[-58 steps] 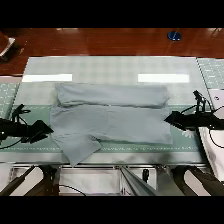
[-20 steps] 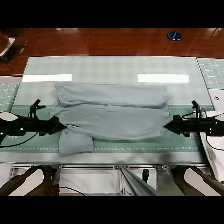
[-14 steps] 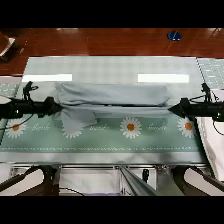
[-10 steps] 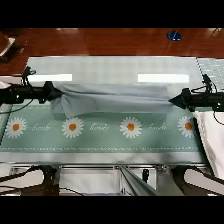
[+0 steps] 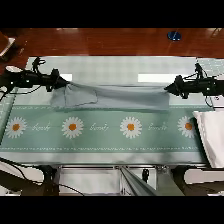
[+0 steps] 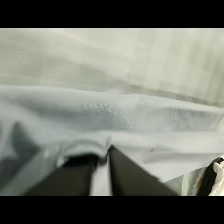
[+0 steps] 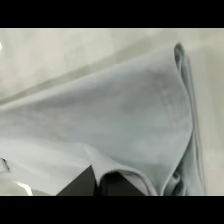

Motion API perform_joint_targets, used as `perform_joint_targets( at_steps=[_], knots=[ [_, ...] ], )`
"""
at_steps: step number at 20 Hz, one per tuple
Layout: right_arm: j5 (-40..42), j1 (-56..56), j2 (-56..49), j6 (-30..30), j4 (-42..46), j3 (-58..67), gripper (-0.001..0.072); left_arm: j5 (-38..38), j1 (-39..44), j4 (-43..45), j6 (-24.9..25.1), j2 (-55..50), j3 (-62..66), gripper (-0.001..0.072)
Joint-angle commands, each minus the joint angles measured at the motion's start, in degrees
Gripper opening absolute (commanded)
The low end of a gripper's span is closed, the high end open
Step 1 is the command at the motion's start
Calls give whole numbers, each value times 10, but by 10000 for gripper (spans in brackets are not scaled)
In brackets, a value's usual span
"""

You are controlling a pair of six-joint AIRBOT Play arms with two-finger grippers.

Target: Fold the shirts.

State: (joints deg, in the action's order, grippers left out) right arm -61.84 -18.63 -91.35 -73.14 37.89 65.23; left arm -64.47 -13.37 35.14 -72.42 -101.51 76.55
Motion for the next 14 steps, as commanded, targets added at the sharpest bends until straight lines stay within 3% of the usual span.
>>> perform_joint_targets(
  at_steps=[1,5,6,8,10,12,14],
  knots=[
    [55,13,-28,-6,-5,15,403,-35,4,0,-10,-37,21,502],
    [-11,-47,3,22,23,63,408,-187,-75,93,-14,-22,97,511],
    [-30,-72,18,16,32,69,408,-194,-101,107,-25,-3,101,511],
    [-56,-112,42,2,69,69,408,-162,-145,113,-26,55,80,511],
    [-90,-123,45,-21,139,61,408,-68,-163,116,-26,135,13,509],
    [-73,-118,45,-34,154,18,408,24,-152,106,-29,226,-90,509],
    [-23,-102,44,-44,129,-35,408,64,-111,83,-18,307,-196,509]
  ],
)
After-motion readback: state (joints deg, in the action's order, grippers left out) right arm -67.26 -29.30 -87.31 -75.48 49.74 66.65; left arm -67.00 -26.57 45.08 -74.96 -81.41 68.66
